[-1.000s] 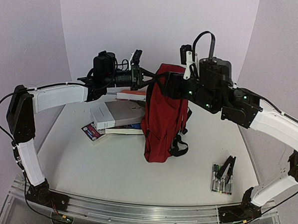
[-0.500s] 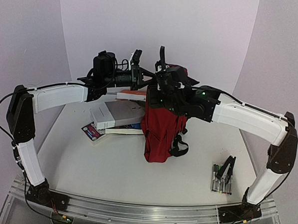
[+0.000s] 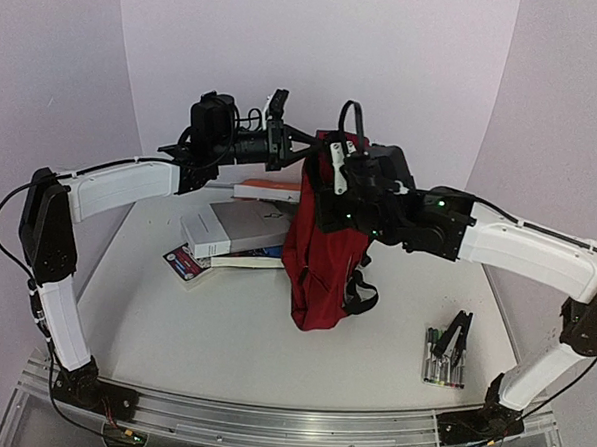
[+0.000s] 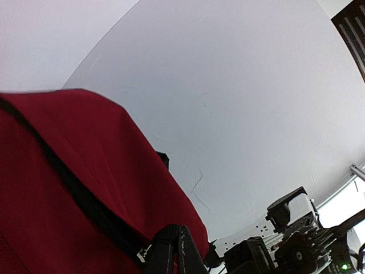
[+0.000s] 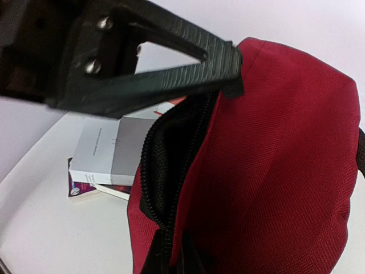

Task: Pack the student bag
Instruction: Unzip the student bag at the center of the board.

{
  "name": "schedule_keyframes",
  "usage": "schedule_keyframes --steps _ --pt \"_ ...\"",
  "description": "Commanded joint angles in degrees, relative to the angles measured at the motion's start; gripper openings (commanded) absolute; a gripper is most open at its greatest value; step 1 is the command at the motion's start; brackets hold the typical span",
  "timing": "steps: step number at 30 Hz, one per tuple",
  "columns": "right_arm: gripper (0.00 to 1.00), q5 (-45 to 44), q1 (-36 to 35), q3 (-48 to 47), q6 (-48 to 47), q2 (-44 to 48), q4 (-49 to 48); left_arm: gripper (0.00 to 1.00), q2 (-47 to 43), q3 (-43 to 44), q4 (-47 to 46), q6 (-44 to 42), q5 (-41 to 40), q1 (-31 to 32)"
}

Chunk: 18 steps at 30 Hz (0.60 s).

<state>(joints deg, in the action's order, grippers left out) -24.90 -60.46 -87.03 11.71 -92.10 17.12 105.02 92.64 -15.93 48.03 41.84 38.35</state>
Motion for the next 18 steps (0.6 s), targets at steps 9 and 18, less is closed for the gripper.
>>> schedule_keyframes --steps 9,18 --pt "0.0 18.0 -0.5 12.5 -0.3 19.3 -0.2 0.0 5.9 8.9 -8.2 5.1 -3.5 -4.4" --pt "0.0 20.1 -0.4 16.5 2.5 24.0 -1.9 0.0 13.0 10.2 -11.7 9.0 -3.5 -7.6"
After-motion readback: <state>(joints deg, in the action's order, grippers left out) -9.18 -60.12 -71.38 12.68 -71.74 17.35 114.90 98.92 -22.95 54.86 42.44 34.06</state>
